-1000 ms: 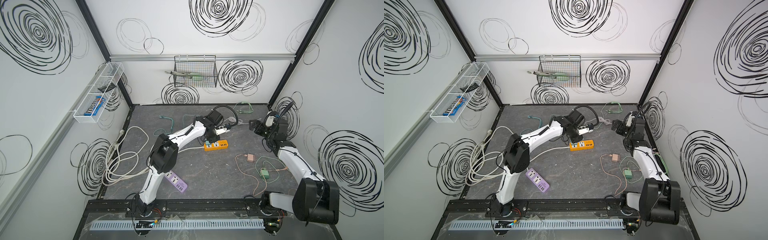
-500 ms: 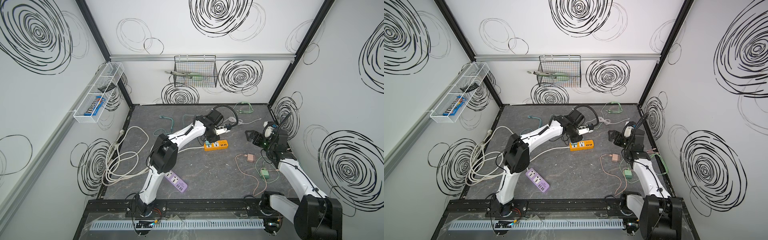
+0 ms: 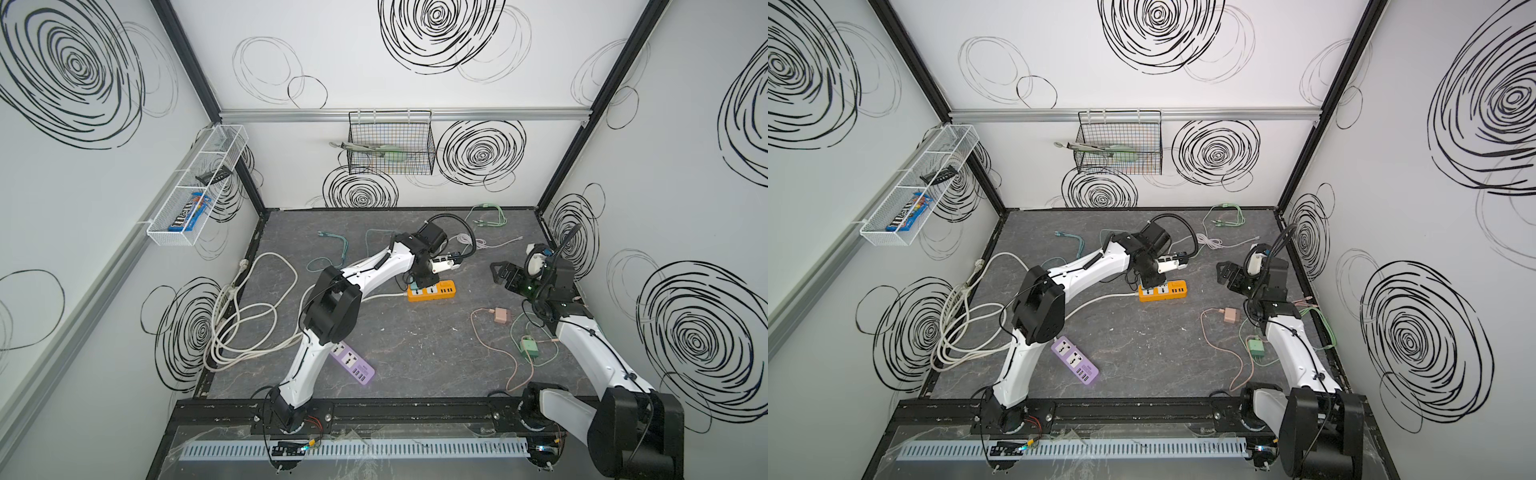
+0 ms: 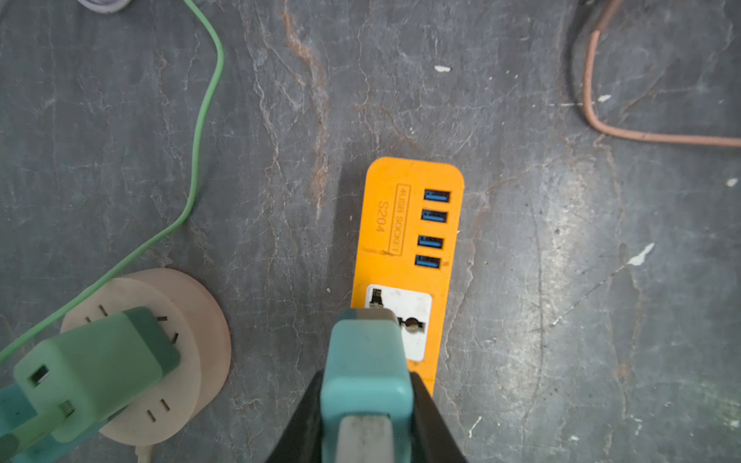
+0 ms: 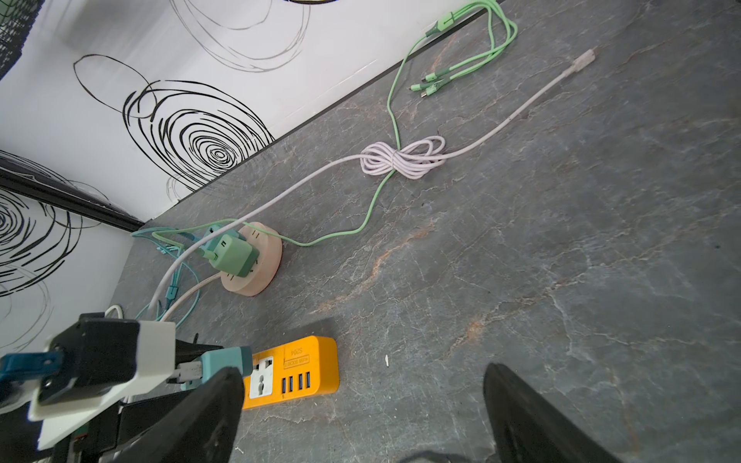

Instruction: Insert the plug

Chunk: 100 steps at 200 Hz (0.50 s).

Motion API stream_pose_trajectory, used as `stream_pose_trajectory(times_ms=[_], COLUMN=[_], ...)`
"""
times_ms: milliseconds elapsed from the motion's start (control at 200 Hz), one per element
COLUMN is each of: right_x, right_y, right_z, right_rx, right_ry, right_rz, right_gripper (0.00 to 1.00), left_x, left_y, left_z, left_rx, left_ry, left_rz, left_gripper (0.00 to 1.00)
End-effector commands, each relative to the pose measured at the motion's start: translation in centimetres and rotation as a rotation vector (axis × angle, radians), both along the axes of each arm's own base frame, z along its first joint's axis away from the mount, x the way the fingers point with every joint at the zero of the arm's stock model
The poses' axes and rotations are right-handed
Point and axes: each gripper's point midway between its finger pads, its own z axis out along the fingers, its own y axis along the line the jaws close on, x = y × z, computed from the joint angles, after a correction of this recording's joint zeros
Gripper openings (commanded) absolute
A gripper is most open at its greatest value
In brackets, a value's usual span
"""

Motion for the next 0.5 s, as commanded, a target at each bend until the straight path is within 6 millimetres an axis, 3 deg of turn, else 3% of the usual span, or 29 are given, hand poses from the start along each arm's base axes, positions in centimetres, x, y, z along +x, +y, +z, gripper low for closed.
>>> stream_pose_trajectory(times_ms=[0,230,495], right_x=[0.4,0.4,0.5], right_y=[-0.4,-0.4,-0.4], right_z=[0.6,0.3,0.0], right_rx=[-0.022,-0.027,-0.025], right_ry=[-0.003,0.004,0.014], right_rz=[-0.006,-0.008,-0.003], right_gripper=[0.97,0.97,0.97], left_x=[-0.1,-0.6,-0.7], left_y=[-0.1,-0.4,-0.8], left_z=[-0.2,-1.4,-1.0], left_rx=[0.017,0.029,0.003], left_ry=[0.013,0.04,0.047], left_rz=[-0.028,-0.044,-0.062], left_gripper=[0.0,0.0,0.0])
